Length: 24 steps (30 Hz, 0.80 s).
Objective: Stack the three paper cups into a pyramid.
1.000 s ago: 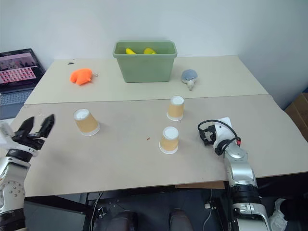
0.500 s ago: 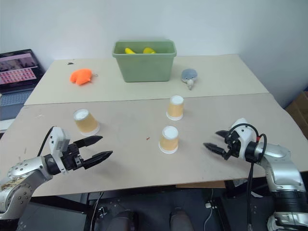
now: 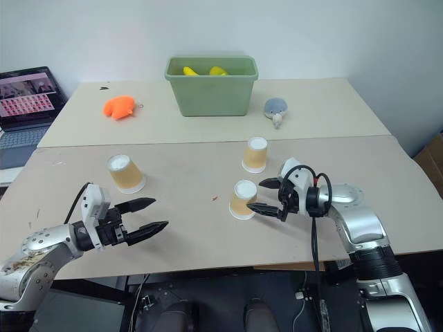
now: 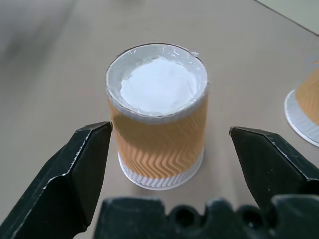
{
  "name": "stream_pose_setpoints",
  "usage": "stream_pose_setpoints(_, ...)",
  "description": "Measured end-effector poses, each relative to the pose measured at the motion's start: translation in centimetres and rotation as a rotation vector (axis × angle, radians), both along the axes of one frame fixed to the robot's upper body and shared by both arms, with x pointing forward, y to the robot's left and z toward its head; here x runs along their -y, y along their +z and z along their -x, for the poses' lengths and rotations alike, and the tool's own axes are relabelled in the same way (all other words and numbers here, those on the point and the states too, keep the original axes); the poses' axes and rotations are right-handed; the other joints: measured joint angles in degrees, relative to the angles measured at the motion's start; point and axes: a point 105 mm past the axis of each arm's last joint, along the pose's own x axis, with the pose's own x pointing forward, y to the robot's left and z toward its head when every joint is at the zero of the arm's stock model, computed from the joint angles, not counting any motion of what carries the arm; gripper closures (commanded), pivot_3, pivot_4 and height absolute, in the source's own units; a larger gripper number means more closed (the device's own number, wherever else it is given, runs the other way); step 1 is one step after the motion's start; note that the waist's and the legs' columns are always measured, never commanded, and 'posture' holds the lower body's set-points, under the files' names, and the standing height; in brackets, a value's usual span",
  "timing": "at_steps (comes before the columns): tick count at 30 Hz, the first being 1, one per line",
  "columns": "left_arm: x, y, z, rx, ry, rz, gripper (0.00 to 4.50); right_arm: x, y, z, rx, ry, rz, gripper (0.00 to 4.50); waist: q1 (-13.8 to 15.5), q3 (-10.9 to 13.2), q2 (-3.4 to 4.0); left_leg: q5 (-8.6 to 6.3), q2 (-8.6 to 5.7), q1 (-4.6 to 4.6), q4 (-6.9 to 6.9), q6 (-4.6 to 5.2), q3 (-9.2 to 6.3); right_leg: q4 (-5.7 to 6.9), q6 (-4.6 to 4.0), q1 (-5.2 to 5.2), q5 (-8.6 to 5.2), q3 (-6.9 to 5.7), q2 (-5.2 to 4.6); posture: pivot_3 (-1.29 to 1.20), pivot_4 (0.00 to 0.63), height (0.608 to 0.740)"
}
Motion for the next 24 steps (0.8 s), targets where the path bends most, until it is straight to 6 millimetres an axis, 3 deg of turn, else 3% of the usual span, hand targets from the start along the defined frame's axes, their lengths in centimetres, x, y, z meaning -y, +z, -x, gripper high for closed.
stream_pose_setpoints(11,-0.3,-0.2,-0.1,0.002,0.022,-0.014,0.00,-2.3,1.3,-0.6,0.039,0.053,-0.037,0.04,-0.4,0.0,0.00,0.00,0.01,0.02,0.00,0.00,-0.01,0.01,0.00,0.01,0.00,0.00,0.01,0.00,0.150,0.732)
stream_pose_setpoints(19,-0.5,-0.6,0.2,-0.012,0.035,-0.012,0.00,-2.4,0.6,-0.9,0.008,0.046,-0.039,0.04,-0.5,0.0,0.01,0.00,0.01,0.02,0.00,0.00,-0.01,0.02,0.00,0.01,0.00,-0.01,0.01,0.00,0.150,0.732)
stream_pose_setpoints(24,-0.6,-0.6,0.1,-0.009,0.045,-0.021,0.00,-2.4,0.3,-1.2,-0.002,0.035,-0.035,1.47,-0.6,0.0,0.01,0.00,0.02,0.03,0.00,0.00,-0.01,0.04,-0.01,0.01,0.00,-0.01,0.02,0.00,0.150,0.732)
